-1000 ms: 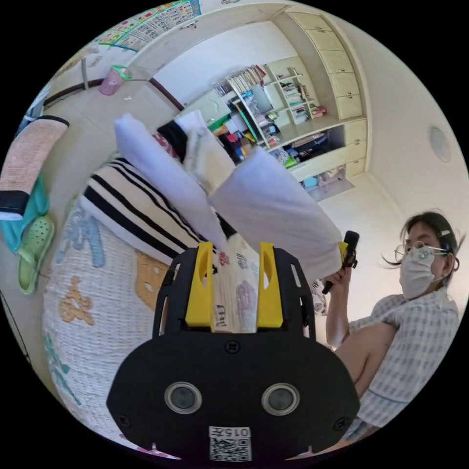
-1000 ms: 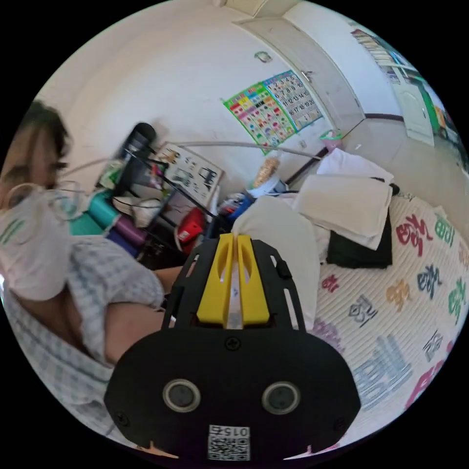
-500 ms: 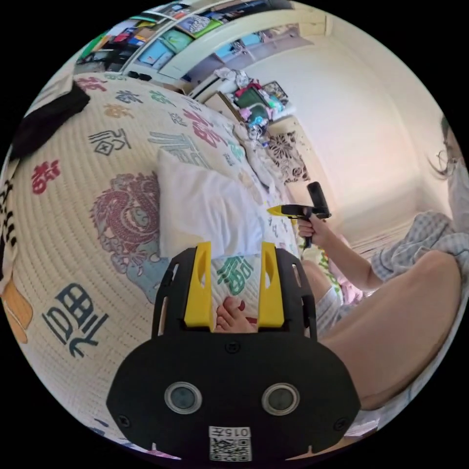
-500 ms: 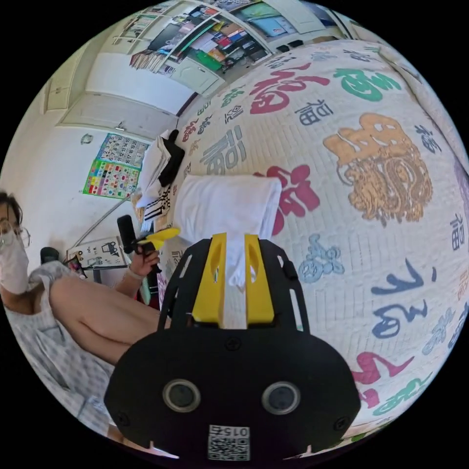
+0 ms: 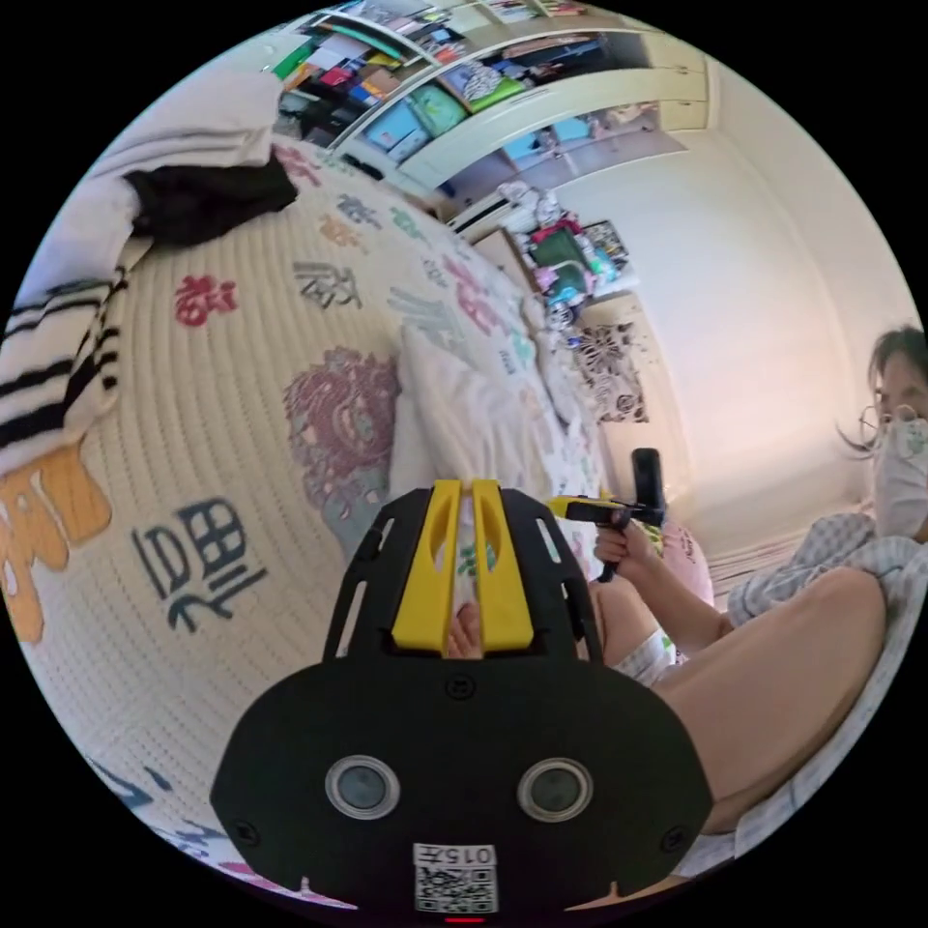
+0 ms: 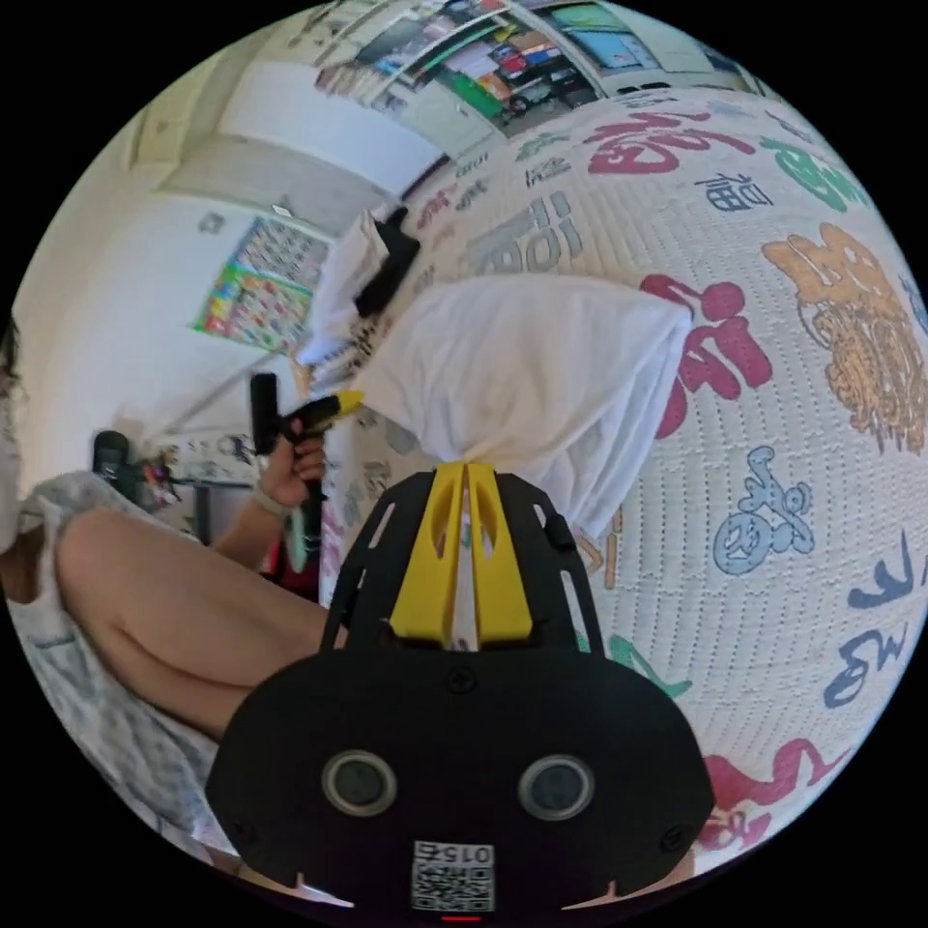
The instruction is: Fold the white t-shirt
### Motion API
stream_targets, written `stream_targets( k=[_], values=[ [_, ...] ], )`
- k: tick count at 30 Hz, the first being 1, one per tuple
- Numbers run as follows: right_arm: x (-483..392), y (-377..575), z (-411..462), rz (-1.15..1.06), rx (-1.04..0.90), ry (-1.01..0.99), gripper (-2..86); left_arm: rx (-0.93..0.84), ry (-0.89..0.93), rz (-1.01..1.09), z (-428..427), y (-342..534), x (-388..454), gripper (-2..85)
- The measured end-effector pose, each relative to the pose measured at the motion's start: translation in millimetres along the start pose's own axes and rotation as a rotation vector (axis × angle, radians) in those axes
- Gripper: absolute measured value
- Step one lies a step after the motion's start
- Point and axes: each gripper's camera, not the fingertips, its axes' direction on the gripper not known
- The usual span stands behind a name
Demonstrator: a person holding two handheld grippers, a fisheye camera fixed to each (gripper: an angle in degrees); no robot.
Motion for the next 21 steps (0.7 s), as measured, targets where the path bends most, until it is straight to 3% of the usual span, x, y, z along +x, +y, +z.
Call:
stream_targets(
  k=[3, 8, 11, 15, 18, 21],
  values=[
    [20.1, -12.4, -63.6, 0.045, 0.228, -0.147, 0.1, 0.094, 0.176, 0.087, 10.1, -33.9, 16.0, 1.0],
    [32.7, -45.6, -146.5, 0.087, 0.498, 0.113, 3.1, 0.271, 0.420, 0.104, 44.4, -109.4, 31.6, 4.9],
    [39.6, -30.2, -156.1, 0.051, 0.415, 0.105, 5.8, 0.230, 0.319, 0.138, 62.6, -111.2, 45.4, 7.7],
    [63.4, 23.7, -124.0, 0.095, 0.137, 0.304, 7.9, 0.050, -0.062, 0.128, 96.2, -51.8, 46.7, 11.1],
    [84.9, 55.1, -100.3, 0.140, 0.018, 0.160, 8.1, -0.068, -0.123, 0.057, 131.8, -7.6, 41.7, 13.0],
    [84.0, 71.8, -90.3, 0.128, -0.010, 0.146, 8.0, -0.067, -0.198, 0.123, 157.5, 19.8, 72.3, 13.1]
  ],
)
